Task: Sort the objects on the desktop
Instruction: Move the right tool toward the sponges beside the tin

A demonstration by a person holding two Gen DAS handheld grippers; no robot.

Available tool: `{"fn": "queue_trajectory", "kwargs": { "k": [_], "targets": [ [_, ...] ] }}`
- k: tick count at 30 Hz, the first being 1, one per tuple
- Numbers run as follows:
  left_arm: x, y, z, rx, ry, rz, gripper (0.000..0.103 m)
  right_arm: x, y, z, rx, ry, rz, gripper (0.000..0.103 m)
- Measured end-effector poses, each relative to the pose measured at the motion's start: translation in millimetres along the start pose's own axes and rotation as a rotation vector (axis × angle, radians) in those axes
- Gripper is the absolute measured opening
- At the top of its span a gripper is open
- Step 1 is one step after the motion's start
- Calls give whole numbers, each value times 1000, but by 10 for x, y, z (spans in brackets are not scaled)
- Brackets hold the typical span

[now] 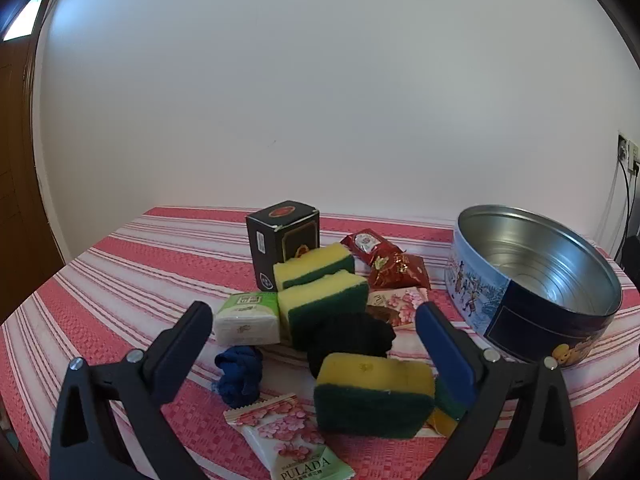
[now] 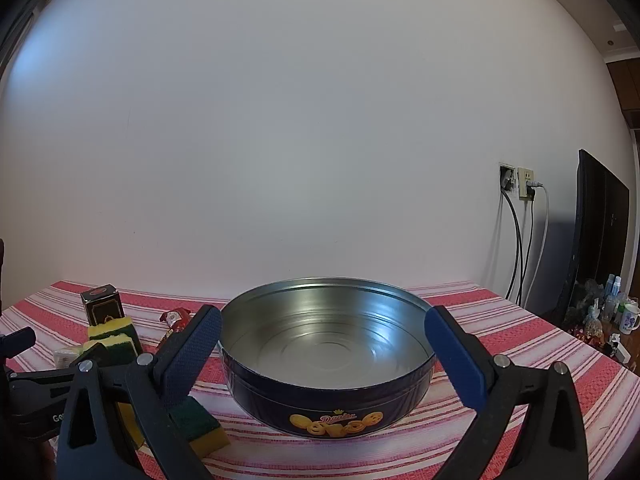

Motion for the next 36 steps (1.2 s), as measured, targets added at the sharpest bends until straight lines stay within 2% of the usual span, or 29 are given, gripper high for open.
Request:
{"fn": "queue_trajectory", "kwargs": {
  "k": [23,29,33,36],
  "targets": [
    [44,12,-50,-22,-17,-30,103,16,-19,-38,1,34,-23,103],
    [87,-2,-44,-22,-39,-55,103,52,-26,-79,-10,51,-42,103],
    [63,-78,-80,-21,-83,-82,103,83,-38,-127,-24,67,-61,103],
    [64,-126,-153,-20,-73,-110,103,127,-54,-166,-33,90,-87,103]
  ]
}}
Point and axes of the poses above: each gripper's, at about its wrist camera, not at the fingertips, and x roughly the way its jaws point, z to its right, y to its top, the point moved 5 cm from there along x, roughly the way its jaws point, and after that the axes turned 15 degrees about -z, right-handed, at the moved point
